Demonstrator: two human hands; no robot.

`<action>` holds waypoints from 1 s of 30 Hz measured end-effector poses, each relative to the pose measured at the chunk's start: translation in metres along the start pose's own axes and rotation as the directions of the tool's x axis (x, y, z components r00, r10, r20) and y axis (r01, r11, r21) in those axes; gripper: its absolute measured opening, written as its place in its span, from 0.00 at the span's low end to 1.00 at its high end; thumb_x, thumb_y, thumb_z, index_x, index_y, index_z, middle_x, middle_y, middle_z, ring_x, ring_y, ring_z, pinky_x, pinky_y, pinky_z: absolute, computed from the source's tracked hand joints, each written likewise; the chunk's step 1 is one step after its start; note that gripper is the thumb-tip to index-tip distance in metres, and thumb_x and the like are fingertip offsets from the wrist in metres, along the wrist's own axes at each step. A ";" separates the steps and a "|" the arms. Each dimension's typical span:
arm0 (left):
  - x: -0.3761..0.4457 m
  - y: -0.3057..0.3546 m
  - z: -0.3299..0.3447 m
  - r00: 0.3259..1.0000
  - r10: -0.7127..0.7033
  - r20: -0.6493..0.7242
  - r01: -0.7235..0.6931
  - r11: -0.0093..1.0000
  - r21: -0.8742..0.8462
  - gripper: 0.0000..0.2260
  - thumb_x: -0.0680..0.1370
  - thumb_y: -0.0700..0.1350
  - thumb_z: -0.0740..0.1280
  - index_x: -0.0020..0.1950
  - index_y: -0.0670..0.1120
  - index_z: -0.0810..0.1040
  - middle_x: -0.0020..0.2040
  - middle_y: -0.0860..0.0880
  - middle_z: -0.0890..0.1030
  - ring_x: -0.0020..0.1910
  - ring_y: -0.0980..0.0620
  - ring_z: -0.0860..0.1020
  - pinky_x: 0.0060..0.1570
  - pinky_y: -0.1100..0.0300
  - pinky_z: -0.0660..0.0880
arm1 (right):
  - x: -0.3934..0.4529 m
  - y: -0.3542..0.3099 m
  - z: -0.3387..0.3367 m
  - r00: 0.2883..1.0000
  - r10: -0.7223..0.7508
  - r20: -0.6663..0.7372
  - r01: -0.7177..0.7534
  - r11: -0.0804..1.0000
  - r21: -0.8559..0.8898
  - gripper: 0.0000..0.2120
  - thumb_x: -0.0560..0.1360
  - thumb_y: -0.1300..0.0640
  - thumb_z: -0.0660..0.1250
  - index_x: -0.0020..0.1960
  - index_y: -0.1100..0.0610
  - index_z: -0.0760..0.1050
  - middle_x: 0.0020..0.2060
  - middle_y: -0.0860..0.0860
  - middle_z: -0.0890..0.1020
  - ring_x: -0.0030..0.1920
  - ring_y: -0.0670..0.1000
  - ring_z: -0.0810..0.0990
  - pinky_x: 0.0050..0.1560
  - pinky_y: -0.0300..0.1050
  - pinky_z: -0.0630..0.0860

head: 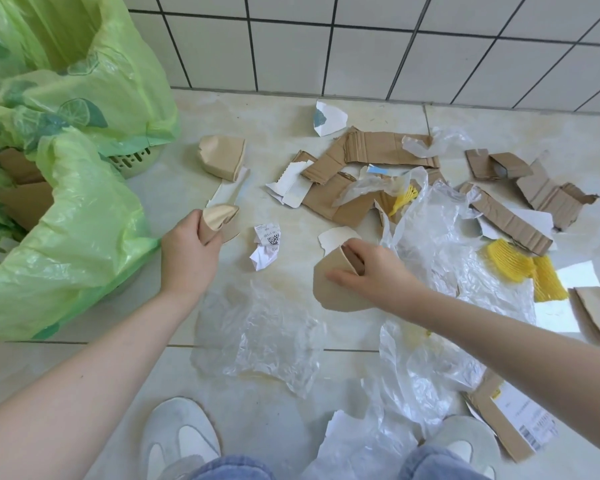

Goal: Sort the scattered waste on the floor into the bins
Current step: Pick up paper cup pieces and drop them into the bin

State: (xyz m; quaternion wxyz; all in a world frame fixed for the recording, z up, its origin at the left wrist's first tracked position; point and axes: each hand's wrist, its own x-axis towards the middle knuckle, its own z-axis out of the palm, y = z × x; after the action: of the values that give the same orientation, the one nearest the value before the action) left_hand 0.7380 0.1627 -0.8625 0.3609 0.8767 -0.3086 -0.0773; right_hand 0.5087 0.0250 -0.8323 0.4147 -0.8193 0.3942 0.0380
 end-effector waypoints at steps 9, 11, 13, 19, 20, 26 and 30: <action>0.010 0.049 0.022 0.868 -0.307 0.391 0.433 0.854 -0.290 0.06 0.73 0.46 0.72 0.41 0.45 0.79 0.36 0.50 0.77 0.33 0.54 0.73 0.32 0.62 0.67 | 0.040 -0.002 -0.016 0.986 0.118 -0.117 -0.104 0.987 0.122 0.18 0.74 0.50 0.68 0.35 0.57 0.62 0.31 0.51 0.66 0.32 0.50 0.65 0.32 0.43 0.62; 0.008 0.042 0.033 0.798 -0.316 0.513 0.446 0.882 -0.150 0.06 0.72 0.48 0.73 0.42 0.46 0.80 0.37 0.50 0.77 0.36 0.52 0.75 0.33 0.60 0.67 | 0.052 0.004 -0.016 0.975 0.192 -0.110 -0.174 0.973 0.151 0.17 0.73 0.51 0.69 0.35 0.58 0.64 0.32 0.52 0.67 0.34 0.51 0.67 0.33 0.44 0.63; 0.008 0.030 0.044 0.801 -0.296 0.520 0.357 0.934 -0.018 0.10 0.68 0.50 0.74 0.41 0.44 0.81 0.40 0.48 0.78 0.42 0.47 0.76 0.36 0.59 0.67 | 0.057 0.007 -0.015 0.970 0.236 -0.051 -0.232 0.970 0.076 0.18 0.72 0.53 0.70 0.34 0.56 0.62 0.32 0.50 0.68 0.36 0.52 0.68 0.32 0.42 0.63; 0.004 0.024 0.059 0.847 -0.143 0.512 0.057 0.982 0.181 0.05 0.71 0.47 0.73 0.44 0.48 0.81 0.66 0.50 0.67 0.67 0.46 0.60 0.57 0.62 0.59 | 0.060 0.011 0.003 0.932 0.360 0.038 -0.347 0.918 -0.194 0.29 0.70 0.51 0.71 0.67 0.54 0.65 0.66 0.57 0.64 0.68 0.62 0.60 0.65 0.51 0.64; 0.006 0.025 0.060 0.848 -0.129 0.515 0.032 0.981 0.193 0.06 0.72 0.47 0.73 0.46 0.48 0.82 0.64 0.51 0.67 0.66 0.47 0.59 0.61 0.60 0.59 | 0.060 0.010 0.005 0.932 0.362 0.030 -0.350 0.918 -0.185 0.29 0.70 0.51 0.71 0.68 0.54 0.64 0.67 0.57 0.63 0.69 0.62 0.59 0.66 0.52 0.64; 0.012 0.019 0.071 0.852 -0.112 0.512 -0.015 0.971 0.238 0.14 0.70 0.50 0.74 0.53 0.48 0.82 0.64 0.51 0.68 0.63 0.44 0.61 0.59 0.62 0.62 | 0.064 0.007 0.011 0.938 0.346 -0.025 -0.339 0.899 -0.279 0.29 0.67 0.49 0.71 0.65 0.49 0.65 0.66 0.55 0.62 0.66 0.62 0.62 0.66 0.56 0.61; 0.013 0.018 0.074 0.847 -0.122 0.517 0.010 0.977 0.214 0.13 0.70 0.48 0.75 0.52 0.44 0.82 0.57 0.50 0.68 0.59 0.45 0.68 0.56 0.61 0.67 | 0.069 0.011 0.008 0.944 0.329 -0.010 -0.319 0.905 -0.280 0.27 0.66 0.48 0.72 0.62 0.49 0.68 0.64 0.56 0.63 0.63 0.63 0.63 0.63 0.54 0.65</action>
State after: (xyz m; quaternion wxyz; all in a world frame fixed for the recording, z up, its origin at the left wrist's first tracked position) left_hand 0.7130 0.1022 -0.9030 0.1683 0.8641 -0.3713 -0.2953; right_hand 0.5509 -0.0158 -0.8713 0.2905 -0.7917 0.5076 0.1764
